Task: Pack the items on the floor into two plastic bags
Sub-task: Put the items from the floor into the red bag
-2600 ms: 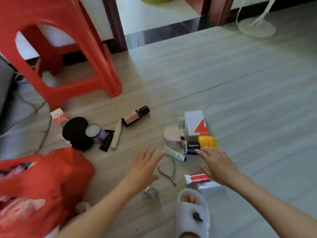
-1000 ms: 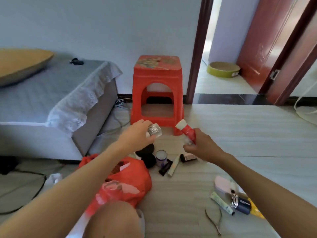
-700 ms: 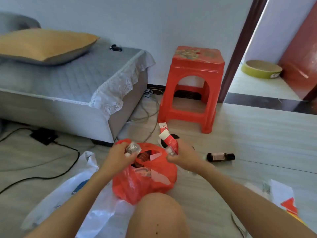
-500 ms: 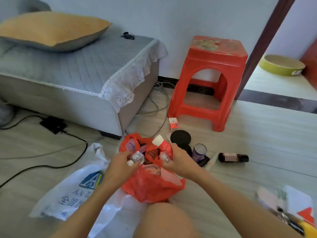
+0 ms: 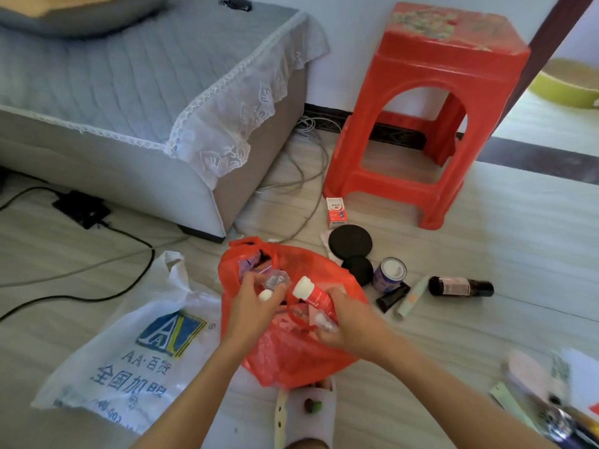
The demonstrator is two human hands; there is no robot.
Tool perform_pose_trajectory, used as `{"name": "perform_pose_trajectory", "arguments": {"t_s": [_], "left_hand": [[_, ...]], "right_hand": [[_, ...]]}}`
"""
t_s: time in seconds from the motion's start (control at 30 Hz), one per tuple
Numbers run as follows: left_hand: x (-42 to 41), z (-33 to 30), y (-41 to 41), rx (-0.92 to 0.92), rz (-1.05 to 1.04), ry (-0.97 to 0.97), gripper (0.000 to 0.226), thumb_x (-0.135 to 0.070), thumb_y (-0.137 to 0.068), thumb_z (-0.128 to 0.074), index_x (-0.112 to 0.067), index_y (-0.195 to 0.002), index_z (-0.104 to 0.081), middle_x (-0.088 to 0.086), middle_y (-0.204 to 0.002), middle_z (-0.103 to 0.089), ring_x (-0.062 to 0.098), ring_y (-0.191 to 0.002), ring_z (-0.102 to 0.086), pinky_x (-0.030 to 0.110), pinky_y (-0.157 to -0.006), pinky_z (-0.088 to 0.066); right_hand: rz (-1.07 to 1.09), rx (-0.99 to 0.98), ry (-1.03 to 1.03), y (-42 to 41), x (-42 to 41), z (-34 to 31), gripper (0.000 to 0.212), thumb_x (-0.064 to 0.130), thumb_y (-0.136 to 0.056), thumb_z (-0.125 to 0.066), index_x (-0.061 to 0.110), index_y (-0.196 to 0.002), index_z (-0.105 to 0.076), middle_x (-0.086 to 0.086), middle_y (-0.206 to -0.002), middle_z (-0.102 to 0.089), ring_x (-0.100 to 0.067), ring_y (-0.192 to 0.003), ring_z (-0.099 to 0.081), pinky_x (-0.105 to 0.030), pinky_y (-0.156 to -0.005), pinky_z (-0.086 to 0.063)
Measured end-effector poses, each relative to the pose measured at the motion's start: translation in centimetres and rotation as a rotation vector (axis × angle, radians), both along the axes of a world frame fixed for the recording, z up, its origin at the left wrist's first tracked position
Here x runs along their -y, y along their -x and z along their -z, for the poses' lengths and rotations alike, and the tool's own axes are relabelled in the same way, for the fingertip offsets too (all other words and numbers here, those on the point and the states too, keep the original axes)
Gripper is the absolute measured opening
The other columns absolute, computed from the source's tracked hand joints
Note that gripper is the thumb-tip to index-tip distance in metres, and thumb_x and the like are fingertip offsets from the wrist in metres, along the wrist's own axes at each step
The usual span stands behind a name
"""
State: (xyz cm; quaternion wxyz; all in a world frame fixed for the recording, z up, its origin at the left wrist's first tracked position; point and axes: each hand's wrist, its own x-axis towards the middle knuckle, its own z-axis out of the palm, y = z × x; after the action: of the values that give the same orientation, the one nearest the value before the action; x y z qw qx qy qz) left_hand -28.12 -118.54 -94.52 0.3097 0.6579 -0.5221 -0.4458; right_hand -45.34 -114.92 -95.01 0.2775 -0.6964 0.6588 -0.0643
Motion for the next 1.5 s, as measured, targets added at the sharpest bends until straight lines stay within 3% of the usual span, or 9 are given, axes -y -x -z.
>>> {"name": "perform_pose_trajectory", "arguments": {"t_s": [0.17, 0.3, 0.47, 0.63, 0.87, 1.03, 1.2, 1.37, 1.5], "left_hand": [[1.0, 1.6, -0.1, 0.124, 0.129, 0.013, 0.029, -0.041, -0.08, -0.066, -0.021, -0.091, -0.048, -0.009, -0.095, -0.054, 0.018, -0.098, -0.056, 0.031, -0.077, -0.046], [1.1, 2.7, -0.9, 0.317, 0.35, -0.029, 0.068, -0.07, -0.061, -0.048, -0.03, -0.116, -0.047, -0.014, -0.133, -0.033, 0.016, -0.144, -0.004, 0.047, -0.115, -0.011], [1.2, 3.5, -1.3, 0.326, 0.29, -0.059, 0.036, -0.055, -0.07, -0.065, -0.027, -0.082, -0.046, -0.001, -0.109, -0.051, 0.019, -0.108, -0.048, 0.01, -0.083, -0.031], [1.5, 3.4, -2.2, 0.357, 0.053, 0.028, 0.029, -0.034, -0.076, -0.07, -0.023, -0.092, -0.049, 0.005, -0.098, -0.045, 0.03, -0.091, -0.053, 0.039, -0.083, -0.043], [0.8, 3.7, -3.0, 0.595, 0.107, 0.084, 0.037, -0.04, -0.076, -0.07, -0.03, -0.11, -0.062, -0.003, -0.102, -0.037, 0.021, -0.107, -0.047, 0.036, -0.095, -0.023], [0.9, 3.7, -3.2, 0.426, 0.143, 0.142, 0.032, -0.034, -0.081, -0.067, -0.034, -0.112, -0.059, -0.005, -0.097, -0.04, 0.012, -0.091, -0.045, 0.04, -0.103, -0.032], [0.2, 2.8, -3.5, 0.283, 0.088, 0.253, 0.048, -0.019, -0.083, -0.064, -0.038, -0.121, -0.042, -0.008, -0.111, -0.053, 0.019, -0.101, -0.055, 0.045, -0.09, -0.046], [0.2, 0.7, -4.0, 0.165, -0.123, 0.166, 0.069, -0.005, -0.081, -0.061, -0.026, -0.139, -0.029, 0.001, -0.104, -0.055, 0.019, -0.082, -0.056, 0.035, -0.072, -0.046], [0.0, -0.8, -4.1, 0.277, -0.018, 0.08, 0.027, -0.018, -0.088, -0.058, -0.011, -0.114, -0.059, 0.001, -0.091, -0.06, 0.021, -0.085, -0.057, 0.028, -0.07, -0.04]], "right_hand": [[0.095, 0.029, 0.17, 1.6, 0.7, -0.4, 0.043, 0.034, -0.081, -0.059, 0.011, -0.114, -0.043, -0.007, -0.097, -0.057, -0.029, -0.09, -0.059, -0.035, -0.068, -0.042], [0.219, 0.042, 0.236, 2.3, 2.5, -1.1, 0.035, 0.036, -0.083, -0.058, 0.011, -0.102, -0.043, -0.003, -0.087, -0.055, -0.026, -0.083, -0.059, -0.038, -0.067, -0.047], [0.253, -0.094, 0.343, 0.6, 4.2, -1.4, 0.04, 0.046, -0.084, -0.055, 0.013, -0.103, -0.045, -0.002, -0.093, -0.059, -0.025, -0.084, -0.059, -0.037, -0.066, -0.047], [0.089, -0.358, 0.477, -1.2, 5.3, -0.1, 0.042, 0.043, -0.056, -0.079, 0.013, -0.073, -0.054, -0.001, -0.059, -0.056, -0.02, -0.047, -0.056, -0.021, -0.041, -0.02], [-0.132, -0.497, 0.352, -3.1, 5.8, 1.8, 0.053, 0.042, -0.028, -0.087, 0.02, -0.066, -0.059, 0.003, -0.056, -0.054, -0.015, -0.045, -0.052, -0.022, -0.042, -0.015], [-0.128, -0.373, 0.335, -2.2, 5.3, 2.4, 0.04, 0.035, -0.077, -0.067, 0.01, -0.107, -0.056, -0.011, -0.099, -0.06, -0.03, -0.093, -0.058, -0.031, -0.058, -0.031], [-0.141, -0.386, 0.27, -1.7, 4.4, 1.5, 0.035, 0.031, -0.061, -0.079, 0.01, -0.08, -0.059, -0.008, -0.075, -0.061, -0.028, -0.073, -0.061, -0.031, -0.051, -0.037], [-0.012, -0.405, 0.178, 0.6, 4.0, -0.7, 0.035, 0.032, -0.089, -0.053, 0.012, -0.117, -0.052, -0.007, -0.115, -0.059, -0.026, -0.114, -0.046, -0.035, -0.079, -0.042], [0.17, -0.273, 0.121, 1.8, 4.1, -3.1, 0.016, 0.023, -0.087, -0.05, 0.013, -0.08, -0.061, -0.013, -0.095, -0.066, -0.032, -0.095, -0.058, -0.033, -0.074, -0.043]]}}
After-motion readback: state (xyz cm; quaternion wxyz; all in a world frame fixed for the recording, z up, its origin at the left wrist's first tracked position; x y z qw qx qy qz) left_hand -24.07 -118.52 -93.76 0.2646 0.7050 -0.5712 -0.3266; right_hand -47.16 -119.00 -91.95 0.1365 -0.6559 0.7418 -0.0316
